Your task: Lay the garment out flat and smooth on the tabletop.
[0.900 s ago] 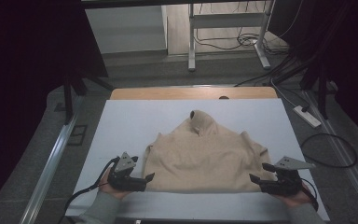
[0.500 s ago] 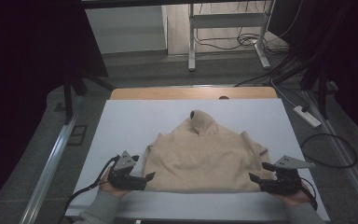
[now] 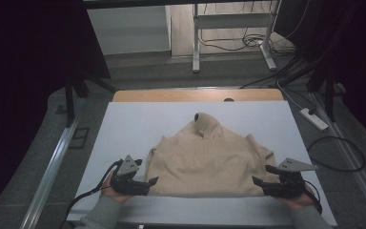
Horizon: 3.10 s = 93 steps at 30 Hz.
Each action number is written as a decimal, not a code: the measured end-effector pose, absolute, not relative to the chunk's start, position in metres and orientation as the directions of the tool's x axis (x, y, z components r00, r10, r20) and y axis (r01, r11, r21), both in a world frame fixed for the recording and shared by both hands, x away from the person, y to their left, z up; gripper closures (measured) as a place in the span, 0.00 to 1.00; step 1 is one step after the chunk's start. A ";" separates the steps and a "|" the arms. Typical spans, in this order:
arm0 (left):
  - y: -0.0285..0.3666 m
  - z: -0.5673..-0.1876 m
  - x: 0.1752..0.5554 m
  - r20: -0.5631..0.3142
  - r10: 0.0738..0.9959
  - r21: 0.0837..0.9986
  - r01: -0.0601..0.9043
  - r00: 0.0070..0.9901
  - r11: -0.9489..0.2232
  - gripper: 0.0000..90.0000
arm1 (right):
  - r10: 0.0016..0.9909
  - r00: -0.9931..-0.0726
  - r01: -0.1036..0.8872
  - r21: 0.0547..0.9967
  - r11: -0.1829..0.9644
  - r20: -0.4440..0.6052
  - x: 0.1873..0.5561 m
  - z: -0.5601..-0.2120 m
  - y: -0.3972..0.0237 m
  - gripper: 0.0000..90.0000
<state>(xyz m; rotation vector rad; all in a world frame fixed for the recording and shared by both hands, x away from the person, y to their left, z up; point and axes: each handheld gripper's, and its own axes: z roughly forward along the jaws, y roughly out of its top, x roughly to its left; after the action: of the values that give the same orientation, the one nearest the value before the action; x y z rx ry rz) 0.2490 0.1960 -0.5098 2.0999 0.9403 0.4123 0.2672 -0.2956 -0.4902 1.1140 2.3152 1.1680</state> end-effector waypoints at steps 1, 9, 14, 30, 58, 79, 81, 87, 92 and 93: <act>0.196 -0.510 0.250 -0.022 0.738 0.767 0.485 0.675 -0.420 0.13 | 0.760 -0.647 0.500 0.784 0.367 0.056 0.268 -0.490 -0.295 0.33; 0.196 -0.510 0.249 -0.024 0.740 0.767 0.487 0.672 -0.418 0.13 | 0.758 -0.651 0.497 0.776 0.389 0.037 0.272 -0.483 -0.288 0.33; 0.196 -0.509 0.250 -0.033 0.739 0.772 0.487 0.673 -0.409 0.13 | 0.738 -0.675 0.483 0.766 0.424 0.017 0.287 -0.473 -0.272 0.32; 0.195 -0.512 0.250 -0.013 0.737 0.762 0.484 0.675 -0.430 0.13 | 0.748 -0.655 0.506 0.674 0.539 -0.107 0.354 -0.454 -0.246 0.33; 0.195 -0.513 0.254 -0.009 0.747 0.762 0.488 0.665 -0.426 0.13 | 0.619 -0.785 0.506 0.599 0.621 0.021 0.425 -0.502 -0.207 0.36; 0.199 -0.510 0.253 -0.002 0.755 0.779 0.474 0.656 -0.410 0.14 | 0.550 -0.835 0.415 0.664 0.622 0.007 0.349 -0.462 -0.213 0.90; 0.200 -0.509 0.254 -0.003 0.756 0.779 0.475 0.655 -0.408 0.14 | 0.545 -0.839 0.410 0.670 0.619 0.010 0.343 -0.460 -0.212 0.90; 0.200 -0.510 0.255 -0.010 0.756 0.782 0.476 0.655 -0.402 0.13 | 0.519 -0.854 0.404 0.665 0.628 0.029 0.327 -0.458 -0.209 0.90; 0.200 -0.509 0.255 -0.008 0.757 0.784 0.474 0.653 -0.401 0.13 | 0.510 -0.858 0.413 0.664 0.624 0.054 0.314 -0.461 -0.212 0.90; 0.201 -0.509 0.255 -0.007 0.757 0.783 0.474 0.653 -0.402 0.13 | 0.506 -0.860 0.414 0.663 0.624 0.061 0.310 -0.461 -0.213 0.90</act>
<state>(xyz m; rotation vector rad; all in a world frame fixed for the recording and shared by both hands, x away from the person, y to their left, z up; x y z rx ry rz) 0.2552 0.2005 -0.5091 2.0730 0.9534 0.4519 0.3102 -0.2128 -0.4609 0.7727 2.7112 1.0557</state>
